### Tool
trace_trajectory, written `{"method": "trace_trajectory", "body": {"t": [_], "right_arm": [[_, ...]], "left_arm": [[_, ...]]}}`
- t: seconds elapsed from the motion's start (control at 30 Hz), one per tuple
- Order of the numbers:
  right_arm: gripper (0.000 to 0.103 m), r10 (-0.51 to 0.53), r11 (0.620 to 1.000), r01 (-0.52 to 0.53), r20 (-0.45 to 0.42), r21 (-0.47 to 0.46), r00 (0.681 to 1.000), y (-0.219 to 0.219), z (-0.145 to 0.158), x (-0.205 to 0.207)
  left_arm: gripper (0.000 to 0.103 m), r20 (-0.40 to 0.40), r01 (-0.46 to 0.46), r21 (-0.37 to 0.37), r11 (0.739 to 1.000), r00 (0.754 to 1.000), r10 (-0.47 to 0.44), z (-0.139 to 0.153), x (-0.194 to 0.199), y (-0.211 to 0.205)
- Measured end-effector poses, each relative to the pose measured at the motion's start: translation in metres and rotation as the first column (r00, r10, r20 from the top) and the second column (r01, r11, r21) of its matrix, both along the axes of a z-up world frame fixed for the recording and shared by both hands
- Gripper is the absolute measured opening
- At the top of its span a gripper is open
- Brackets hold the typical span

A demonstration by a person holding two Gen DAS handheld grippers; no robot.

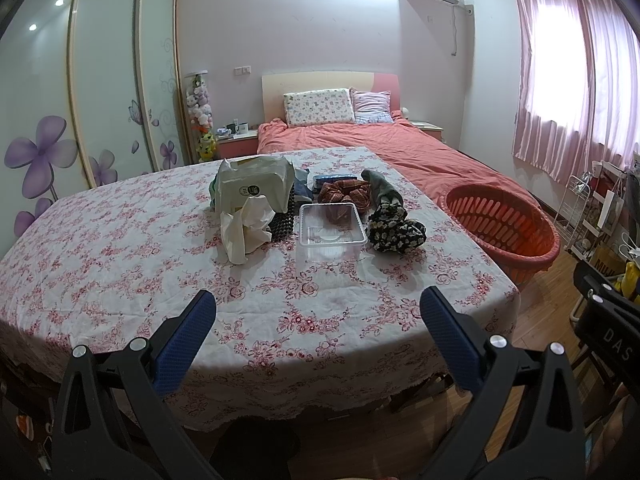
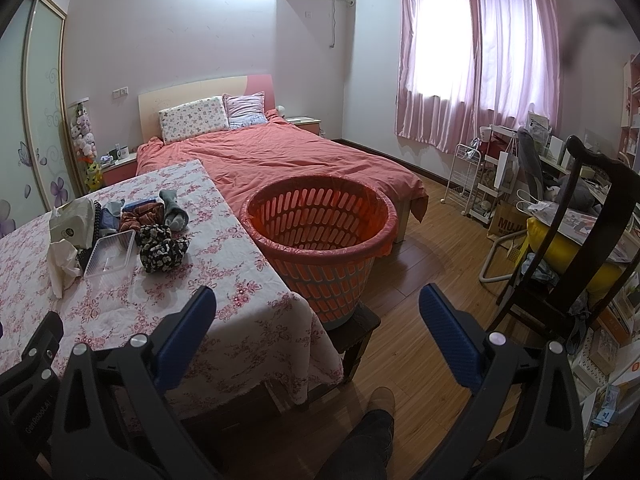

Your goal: Collect trash

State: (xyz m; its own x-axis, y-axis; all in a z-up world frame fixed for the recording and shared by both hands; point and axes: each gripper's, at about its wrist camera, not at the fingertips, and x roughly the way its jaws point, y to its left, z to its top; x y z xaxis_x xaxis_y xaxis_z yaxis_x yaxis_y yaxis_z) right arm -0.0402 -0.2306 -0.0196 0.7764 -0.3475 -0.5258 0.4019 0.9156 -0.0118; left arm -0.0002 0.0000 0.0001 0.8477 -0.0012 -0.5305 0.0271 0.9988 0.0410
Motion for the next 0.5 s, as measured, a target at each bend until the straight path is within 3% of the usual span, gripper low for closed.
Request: {"method": "trace_trajectory", "body": {"t": [0.5], "right_arm": [[0.099,0.000,1.000,0.000,-0.001,0.000,1.000,0.0000,-0.0009,0.0016]], "left_arm": [[0.101,-0.006,-0.002,-0.001,1.000,1.000,0.002,-0.0006,0.0014,0.0015]]}}
